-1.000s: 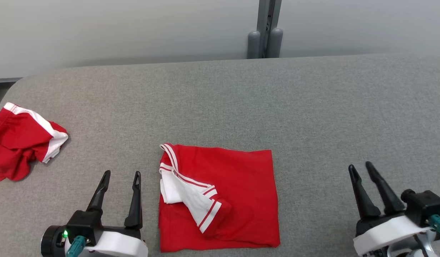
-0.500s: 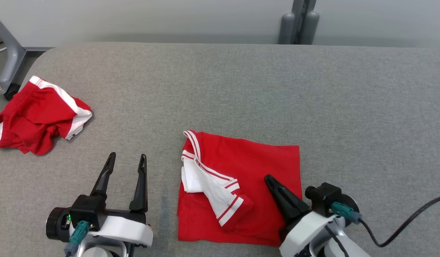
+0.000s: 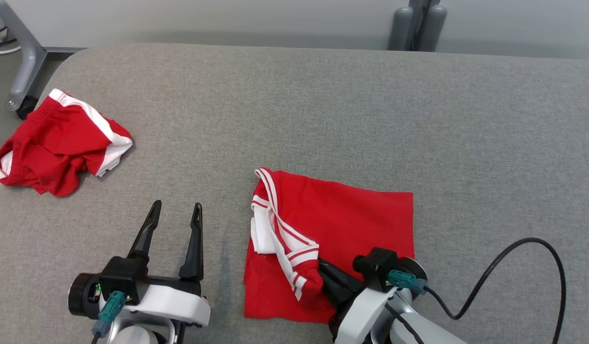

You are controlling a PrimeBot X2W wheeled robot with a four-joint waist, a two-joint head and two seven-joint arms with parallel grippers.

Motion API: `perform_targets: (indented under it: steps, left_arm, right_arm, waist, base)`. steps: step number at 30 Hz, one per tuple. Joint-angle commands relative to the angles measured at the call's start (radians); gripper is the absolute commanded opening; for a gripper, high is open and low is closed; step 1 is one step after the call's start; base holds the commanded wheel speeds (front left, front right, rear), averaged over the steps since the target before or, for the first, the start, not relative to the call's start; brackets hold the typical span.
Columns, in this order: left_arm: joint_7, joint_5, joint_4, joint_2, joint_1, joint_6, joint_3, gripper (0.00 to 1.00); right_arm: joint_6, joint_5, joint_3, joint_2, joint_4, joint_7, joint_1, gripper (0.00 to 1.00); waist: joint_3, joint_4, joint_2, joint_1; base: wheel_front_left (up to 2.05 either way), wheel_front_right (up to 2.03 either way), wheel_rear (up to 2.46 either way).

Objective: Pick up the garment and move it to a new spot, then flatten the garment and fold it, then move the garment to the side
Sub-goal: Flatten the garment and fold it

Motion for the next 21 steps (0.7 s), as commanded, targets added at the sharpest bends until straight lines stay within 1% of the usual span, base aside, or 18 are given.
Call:
perform_targets:
  steps: [1, 7, 10, 12, 15, 20, 21]
  left_arm:
    - [-0.005, -0.002, 0.002, 0.001, -0.021, -0.002, 0.002, 1.0]
    - [-0.007, -0.001, 0.005, 0.0, -0.023, 0.0, 0.006, 1.0]
    - [-0.007, 0.001, 0.006, 0.001, -0.024, 0.0, 0.005, 1.0]
    - [-0.008, 0.002, 0.007, 0.001, -0.021, 0.001, 0.006, 1.0]
    - [-0.007, 0.004, 0.006, 0.002, -0.02, 0.002, 0.007, 1.0]
    - [-0.007, -0.001, 0.003, 0.009, -0.011, 0.006, 0.018, 1.0]
    - [-0.007, -0.002, 0.001, 0.01, -0.007, 0.005, 0.019, 1.0]
  right_arm:
    - [0.0, 0.013, 0.017, -0.003, -0.005, -0.009, -0.015, 0.0]
    - [0.0, 0.03, 0.074, -0.004, -0.08, -0.009, -0.037, 0.0]
    - [0.0, 0.025, 0.047, -0.021, -0.114, -0.009, -0.033, 0.0]
    - [0.0, 0.018, 0.011, -0.026, -0.137, -0.009, -0.02, 0.0]
    - [0.0, 0.001, -0.069, -0.045, -0.163, -0.009, 0.007, 0.0]
    - [0.0, -0.044, -0.267, -0.067, -0.219, -0.009, 0.079, 0.0]
    - [0.0, -0.061, -0.311, -0.072, -0.235, -0.009, 0.096, 0.13]
  waist:
    - [0.002, -0.005, 0.0, 0.0]
    - [0.004, -0.024, 0.0, 0.0]
    - [0.001, -0.034, 0.0, 0.0]
    - [-0.002, -0.041, 0.0, 0.0]
    - [-0.008, -0.05, 0.0, 0.0]
    - [-0.025, -0.072, 0.0, 0.0]
    - [-0.029, -0.076, 0.0, 0.0]
  base:
    - [0.0, 0.0, 0.0]
    - [0.0, 0.0, 0.0]
    - [0.0, 0.0, 0.0]
    - [0.0, 0.0, 0.0]
    - [0.0, 0.0, 0.0]
    - [0.0, 0.0, 0.0]
    - [0.0, 0.0, 0.0]
